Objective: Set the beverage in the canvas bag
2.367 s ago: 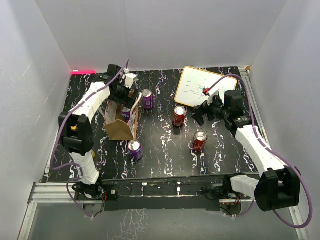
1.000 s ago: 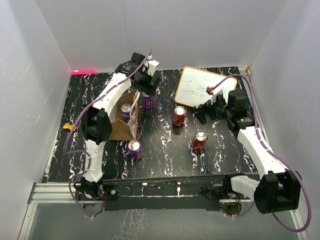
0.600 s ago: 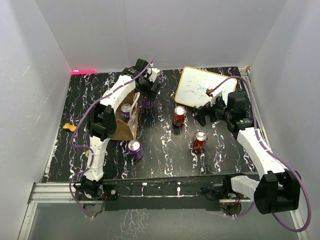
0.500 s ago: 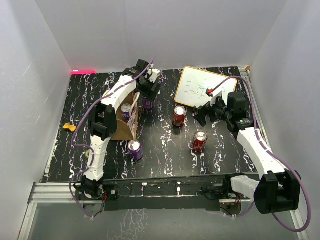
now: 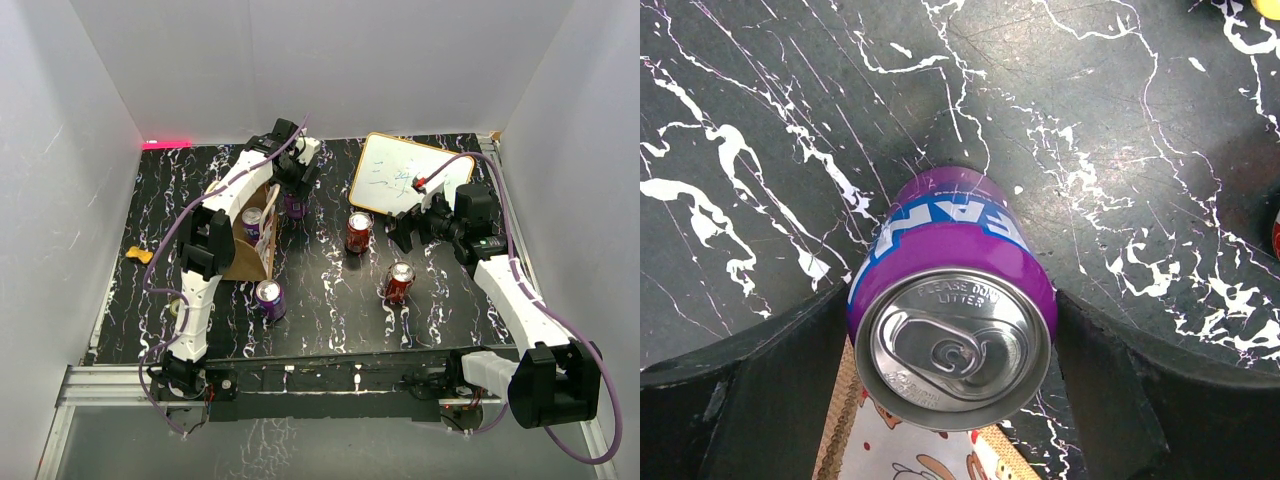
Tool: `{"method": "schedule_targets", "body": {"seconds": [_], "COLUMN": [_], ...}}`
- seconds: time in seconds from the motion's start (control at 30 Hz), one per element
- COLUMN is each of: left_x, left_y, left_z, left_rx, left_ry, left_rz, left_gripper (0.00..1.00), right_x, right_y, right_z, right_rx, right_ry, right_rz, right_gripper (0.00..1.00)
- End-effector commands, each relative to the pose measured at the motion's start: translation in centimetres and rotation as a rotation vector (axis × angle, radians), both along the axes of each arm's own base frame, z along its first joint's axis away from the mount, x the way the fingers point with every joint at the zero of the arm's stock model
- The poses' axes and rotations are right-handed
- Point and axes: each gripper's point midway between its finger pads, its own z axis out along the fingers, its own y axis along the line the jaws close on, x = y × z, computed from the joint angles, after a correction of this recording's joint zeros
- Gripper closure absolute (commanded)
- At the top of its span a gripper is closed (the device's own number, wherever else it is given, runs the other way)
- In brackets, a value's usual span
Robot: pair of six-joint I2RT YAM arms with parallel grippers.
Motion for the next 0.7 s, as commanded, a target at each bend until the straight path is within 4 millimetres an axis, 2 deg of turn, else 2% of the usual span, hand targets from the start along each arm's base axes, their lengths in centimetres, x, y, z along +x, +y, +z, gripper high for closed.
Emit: {"method": "schedule_targets", "body": {"seconds": [0.0,0.2,0.33,0.5,0.67], "left_x": [0.4,0.2,0.2,-0.3,-1.1], "left_y": [0.0,0.2,0.0,-0.6,-1.5], "left_z": [4.0,4.3,4.5,5.3,8.8], "left_rx": [-0.025,-0.028,-0.037,-0.071,-0.142], "left_ry": [-0.076,-0.085,-0.085,-0.077,-0.121], "left_rz": [0.011,0.014,0.009,-0.013,-0.065], "left_gripper": [0.20,0.25,0.33,0.59,0.84], "right_x": [0.8,0.8,0.7,0.7,0.7], "right_y": [0.1,0.1,0.0,0.0,0.0], "right_z": [1.9,1.8,1.7,1.7,1.6], "right_rx": [0.016,0.016,0.015,0.015,0.013], "right_ry": [-0.083,-0.082,-0.083,-0.084,-0.082], "right_rz": [0.004,0.004,0.002,0.001,0.000], "right_gripper": [0.02,0.02,0.02,0.02,0.02]}}
